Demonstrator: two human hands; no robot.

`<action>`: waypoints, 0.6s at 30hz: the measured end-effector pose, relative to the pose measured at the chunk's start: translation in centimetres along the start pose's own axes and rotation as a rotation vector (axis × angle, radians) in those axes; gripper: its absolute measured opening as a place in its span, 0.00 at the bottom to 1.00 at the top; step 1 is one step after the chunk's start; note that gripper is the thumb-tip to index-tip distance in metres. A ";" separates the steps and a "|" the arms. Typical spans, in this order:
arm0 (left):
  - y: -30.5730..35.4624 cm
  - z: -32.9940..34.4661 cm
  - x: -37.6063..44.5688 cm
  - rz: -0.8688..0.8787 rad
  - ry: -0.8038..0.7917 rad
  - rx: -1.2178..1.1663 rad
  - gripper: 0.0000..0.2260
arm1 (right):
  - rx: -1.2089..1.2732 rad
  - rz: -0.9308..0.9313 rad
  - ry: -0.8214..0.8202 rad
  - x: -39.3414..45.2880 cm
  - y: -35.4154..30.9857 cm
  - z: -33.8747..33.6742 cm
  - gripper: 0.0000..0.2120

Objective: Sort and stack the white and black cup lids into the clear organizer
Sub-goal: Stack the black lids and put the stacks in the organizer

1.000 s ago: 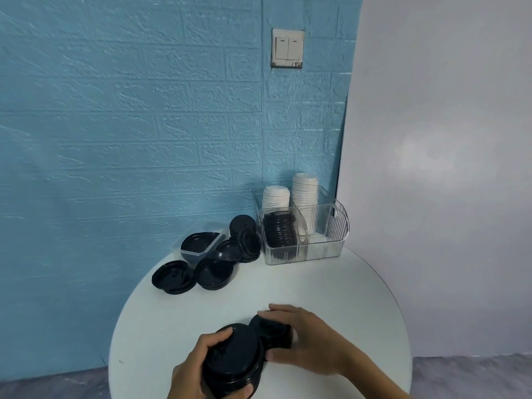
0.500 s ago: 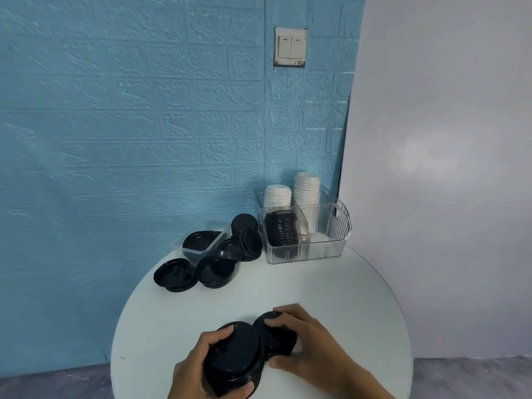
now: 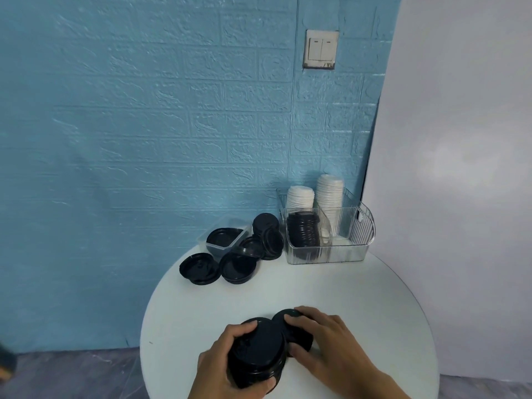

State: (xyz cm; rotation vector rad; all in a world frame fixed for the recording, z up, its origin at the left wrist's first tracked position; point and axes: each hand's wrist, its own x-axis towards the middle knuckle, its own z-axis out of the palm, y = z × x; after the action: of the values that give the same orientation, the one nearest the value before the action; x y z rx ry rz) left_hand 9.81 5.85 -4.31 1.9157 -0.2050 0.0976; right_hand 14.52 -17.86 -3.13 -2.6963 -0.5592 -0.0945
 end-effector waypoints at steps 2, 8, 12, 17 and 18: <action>0.0 0.0 0.0 -0.017 0.003 0.007 0.37 | -0.011 -0.015 -0.009 0.4 0.0 -0.1 0.27; 0.5 0.1 -0.1 -0.036 0.007 0.019 0.37 | 0.124 -0.033 -0.144 1.0 0.9 -0.5 0.26; 0.6 0.3 -0.2 -0.033 0.027 0.045 0.36 | 0.428 0.022 -0.294 3.0 1.7 -2.5 0.21; 0.3 0.5 -0.2 -0.024 0.046 0.156 0.40 | 0.335 -0.041 -0.035 8.3 -0.2 -3.0 0.19; 0.2 0.5 -0.1 -0.017 0.040 0.181 0.40 | 0.302 -0.077 -0.016 9.5 -0.9 -2.8 0.20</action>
State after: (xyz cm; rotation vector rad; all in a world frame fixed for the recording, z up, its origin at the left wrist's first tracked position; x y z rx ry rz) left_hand 9.61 5.31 -4.31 2.0937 -0.1570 0.1477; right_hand 22.94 -14.59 1.13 -2.3849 -0.6282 -0.0075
